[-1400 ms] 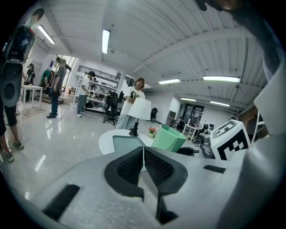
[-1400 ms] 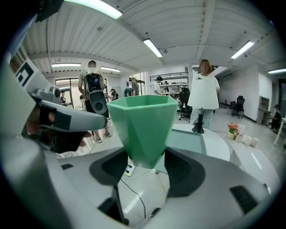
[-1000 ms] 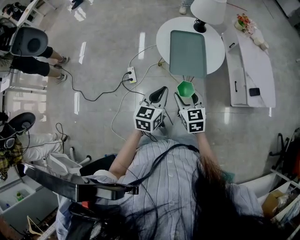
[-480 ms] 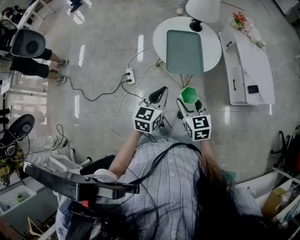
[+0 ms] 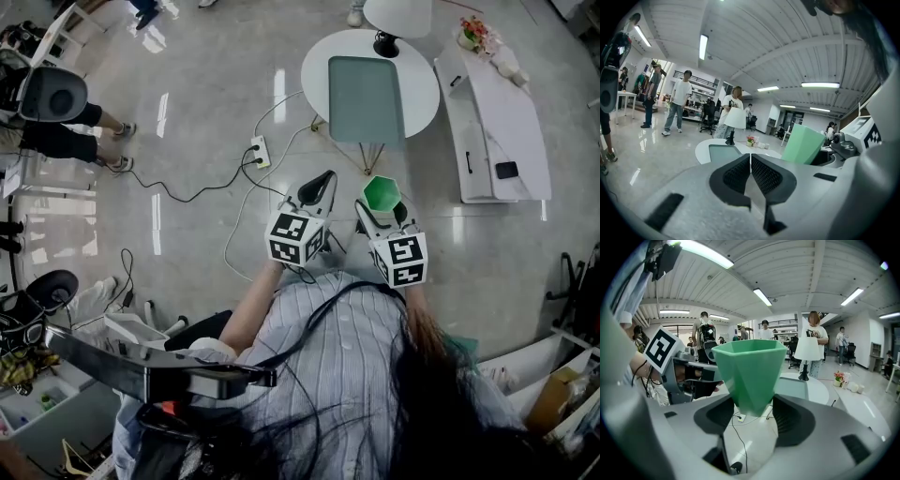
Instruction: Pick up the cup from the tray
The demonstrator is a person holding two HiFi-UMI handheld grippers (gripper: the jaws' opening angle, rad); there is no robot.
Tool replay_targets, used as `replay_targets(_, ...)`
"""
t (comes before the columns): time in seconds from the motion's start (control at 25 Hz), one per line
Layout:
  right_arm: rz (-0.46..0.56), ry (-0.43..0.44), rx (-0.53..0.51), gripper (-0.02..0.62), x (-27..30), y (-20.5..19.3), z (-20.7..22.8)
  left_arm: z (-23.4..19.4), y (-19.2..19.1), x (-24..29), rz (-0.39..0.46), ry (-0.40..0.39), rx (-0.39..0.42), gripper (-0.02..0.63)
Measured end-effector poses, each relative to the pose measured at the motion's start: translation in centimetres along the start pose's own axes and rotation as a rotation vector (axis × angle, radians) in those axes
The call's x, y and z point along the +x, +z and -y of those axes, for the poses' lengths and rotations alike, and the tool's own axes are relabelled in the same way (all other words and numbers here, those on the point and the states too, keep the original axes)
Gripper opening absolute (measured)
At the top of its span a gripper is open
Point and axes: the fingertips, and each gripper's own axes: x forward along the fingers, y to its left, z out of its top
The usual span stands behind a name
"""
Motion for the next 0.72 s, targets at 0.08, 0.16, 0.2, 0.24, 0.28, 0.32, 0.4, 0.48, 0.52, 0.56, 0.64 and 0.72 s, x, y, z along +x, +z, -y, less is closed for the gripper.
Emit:
replay_targets(0.08, -0.002, -0.003, -0.003, 0.270, 0.0, 0.0, -0.1, 0.2, 0.0, -0.1, -0.001, -0.004, 0.002, 0.015)
replay_targets(0.16, -0.003, -0.008, -0.005, 0.270, 0.1, 0.1, 0.0, 0.2, 0.1, 0.0, 0.000, -0.008, 0.004, 0.015)
replay_targets(0.2, -0.003, -0.013, -0.005, 0.270, 0.3, 0.1, 0.0, 0.2, 0.1, 0.0, 0.000, -0.010, 0.005, 0.015)
replay_targets(0.24, -0.004, -0.018, -0.004, 0.270, 0.4, 0.0, 0.1, 0.2, 0.1, 0.1, -0.001, -0.010, 0.005, 0.015)
replay_targets(0.28, -0.005, -0.021, -0.004, 0.270, 0.5, -0.1, 0.1, 0.2, 0.0, 0.2, -0.003, -0.011, 0.006, 0.017)
replay_targets(0.32, -0.007, -0.022, -0.004, 0.270, 0.7, -0.1, 0.1, 0.1, 0.0, 0.2, -0.005, -0.011, 0.006, 0.015)
replay_targets(0.4, -0.009, -0.021, -0.002, 0.270, 0.9, -0.1, 0.1, -0.1, 0.0, 0.3, -0.006, -0.012, 0.006, 0.017)
replay_targets(0.48, -0.008, -0.020, 0.000, 0.270, 1.1, 0.0, 0.1, -0.1, 0.1, 0.3, -0.005, -0.013, 0.008, 0.015)
replay_targets(0.52, -0.008, -0.020, 0.002, 0.270, 1.1, 0.1, 0.1, -0.2, 0.2, 0.3, -0.005, -0.014, 0.009, 0.015)
replay_targets(0.56, -0.008, -0.022, 0.003, 0.270, 1.2, 0.2, 0.2, -0.2, 0.3, 0.4, -0.004, -0.015, 0.010, 0.015)
replay_targets(0.64, -0.006, -0.027, 0.007, 0.270, 1.4, 0.3, 0.4, -0.3, 0.4, 0.6, -0.003, -0.017, 0.011, 0.015)
replay_targets(0.72, -0.004, -0.032, 0.012, 0.270, 1.5, 0.3, 0.7, -0.5, 0.4, 0.8, -0.003, -0.019, 0.013, 0.015)
